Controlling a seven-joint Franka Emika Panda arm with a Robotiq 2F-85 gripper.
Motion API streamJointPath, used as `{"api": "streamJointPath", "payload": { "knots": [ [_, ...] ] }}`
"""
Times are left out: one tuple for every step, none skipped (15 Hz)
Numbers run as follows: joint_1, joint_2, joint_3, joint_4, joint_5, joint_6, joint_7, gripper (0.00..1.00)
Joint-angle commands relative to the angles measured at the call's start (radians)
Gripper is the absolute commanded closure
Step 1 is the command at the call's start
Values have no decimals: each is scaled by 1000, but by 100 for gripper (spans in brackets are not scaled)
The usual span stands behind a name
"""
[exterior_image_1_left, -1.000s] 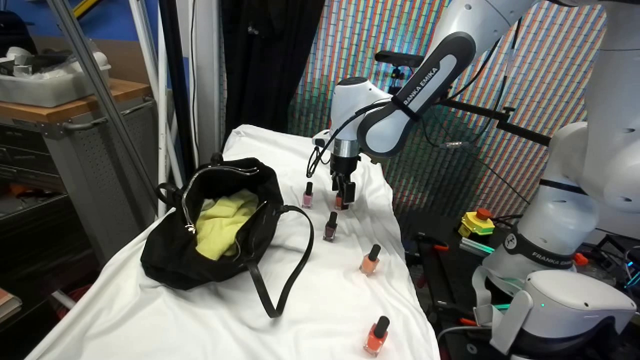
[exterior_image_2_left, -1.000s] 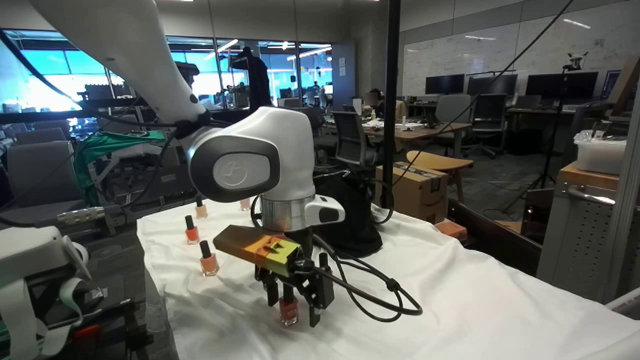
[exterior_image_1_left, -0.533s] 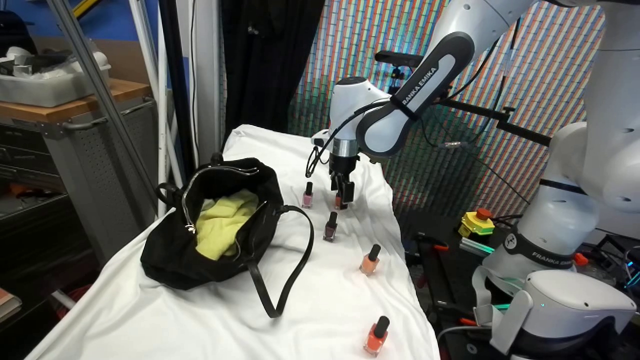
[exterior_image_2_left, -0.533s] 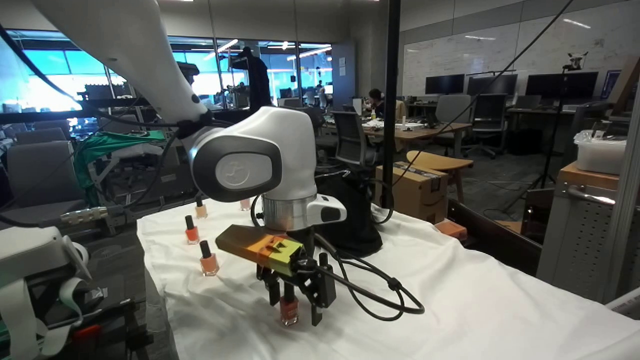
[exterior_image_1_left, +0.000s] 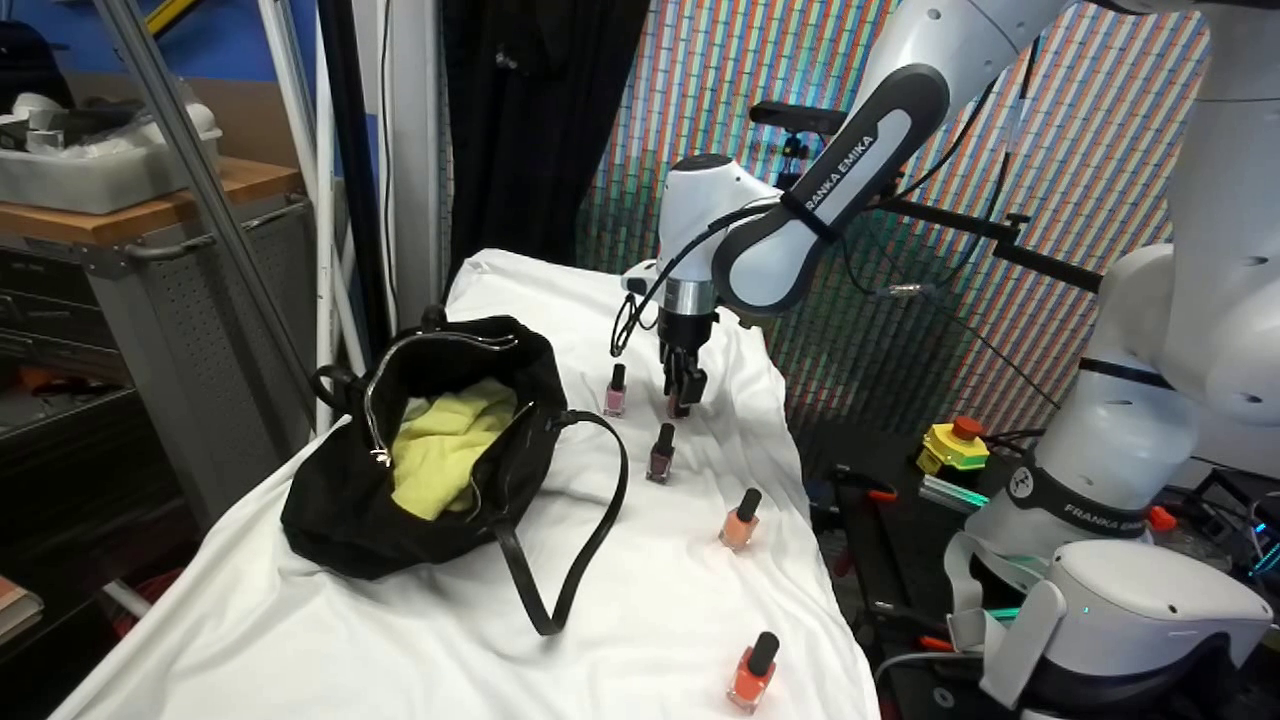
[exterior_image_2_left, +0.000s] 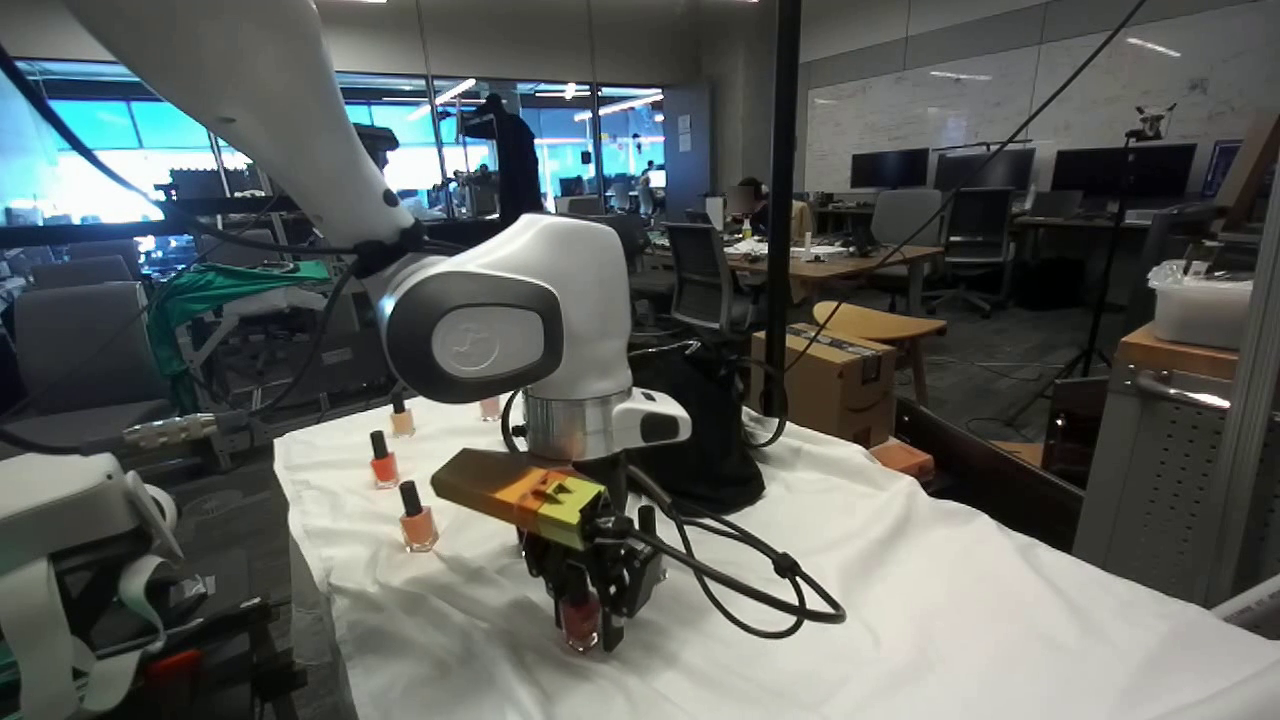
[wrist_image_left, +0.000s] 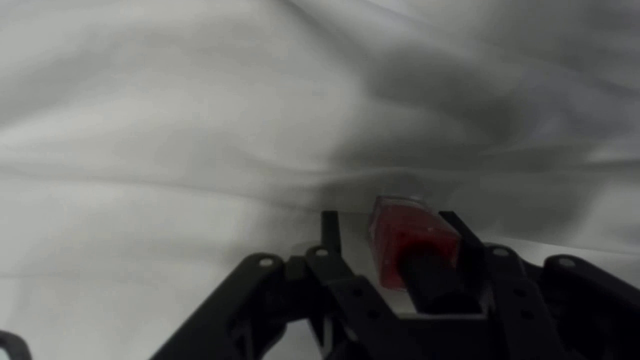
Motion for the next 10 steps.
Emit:
{"api": "streamJointPath", "payload": {
  "knots": [
    [-1,8,7,9,-17,4,0,71],
    [1,8,8,9,-21,4,3,77],
    [1,8,8,9,-22,5,4,83],
    [6,5,5,9,-31,3,13,85],
    [10,0,2,8,-40,-1,21,85],
    [14,-11,0,4,-49,-3,29,85],
    [23,-26,-7,0,-71,-5,43,85],
    [30,-47,-9,-4,-87,-18,53,85],
    [38,-61,-13,-6,-111,-21,72,85],
    [51,-81,-18,-7,-142,-26,99,85]
  ]
}}
